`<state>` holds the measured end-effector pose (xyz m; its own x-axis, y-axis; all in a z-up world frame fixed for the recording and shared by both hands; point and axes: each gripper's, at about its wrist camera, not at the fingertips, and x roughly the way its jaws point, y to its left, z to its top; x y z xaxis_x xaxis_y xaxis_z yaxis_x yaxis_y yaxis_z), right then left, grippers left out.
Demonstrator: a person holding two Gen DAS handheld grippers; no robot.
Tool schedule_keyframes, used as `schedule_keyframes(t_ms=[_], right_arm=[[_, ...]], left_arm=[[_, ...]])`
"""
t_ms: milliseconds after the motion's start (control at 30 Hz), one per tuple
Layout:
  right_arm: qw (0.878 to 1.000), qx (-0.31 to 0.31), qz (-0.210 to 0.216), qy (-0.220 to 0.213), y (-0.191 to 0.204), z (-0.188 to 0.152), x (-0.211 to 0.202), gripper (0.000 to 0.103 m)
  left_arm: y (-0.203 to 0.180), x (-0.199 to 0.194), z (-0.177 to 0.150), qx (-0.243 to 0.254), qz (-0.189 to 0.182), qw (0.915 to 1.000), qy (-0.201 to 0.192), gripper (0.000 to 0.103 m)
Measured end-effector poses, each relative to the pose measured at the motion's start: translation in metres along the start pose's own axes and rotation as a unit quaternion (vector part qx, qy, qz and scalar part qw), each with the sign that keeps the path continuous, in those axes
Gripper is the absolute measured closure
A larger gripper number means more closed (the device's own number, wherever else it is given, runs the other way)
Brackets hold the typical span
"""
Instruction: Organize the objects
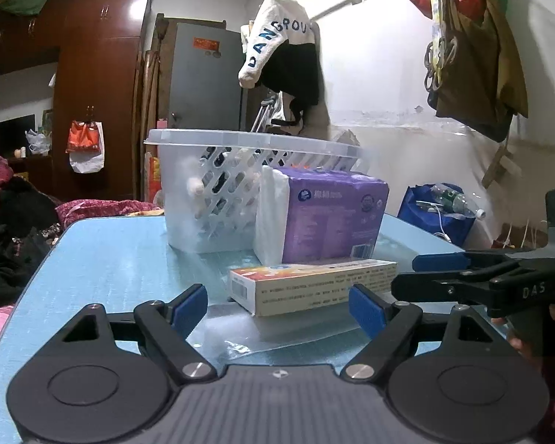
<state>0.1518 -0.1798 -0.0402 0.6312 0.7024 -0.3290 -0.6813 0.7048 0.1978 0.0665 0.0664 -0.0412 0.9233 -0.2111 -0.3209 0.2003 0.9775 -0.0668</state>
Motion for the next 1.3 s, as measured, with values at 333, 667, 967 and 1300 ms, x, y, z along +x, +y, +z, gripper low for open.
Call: schedule_keyframes(t_ms=[333,667,967,1300], right_arm=[[1.000,-0.006,0.001,0.002,0.009,-0.001,0.005,0.000],[1.000,0.004,0.019,0.009,0.011,-0.004,0.011,0.009],[0.999,0.024,0.039,0.012,0.009,-0.003,0.016,0.033],[1.000,0.003,0.026,0.005,0.012,-0.004,0.011,0.056]], left_arm=[[0.003,0.011,-0.001,-0.017,-0.010,0.9998,0.010,0.017],[0.015,0.019,-0.004,-0.035,-0.027,0.9989,0.016,0.018],[0.014,0.023,-0.002,-0.039,-0.053,0.9977,0.015,0.033],[0.004,0.017,-0.004,-0.012,-0.030,0.9995,0.006,0.045]])
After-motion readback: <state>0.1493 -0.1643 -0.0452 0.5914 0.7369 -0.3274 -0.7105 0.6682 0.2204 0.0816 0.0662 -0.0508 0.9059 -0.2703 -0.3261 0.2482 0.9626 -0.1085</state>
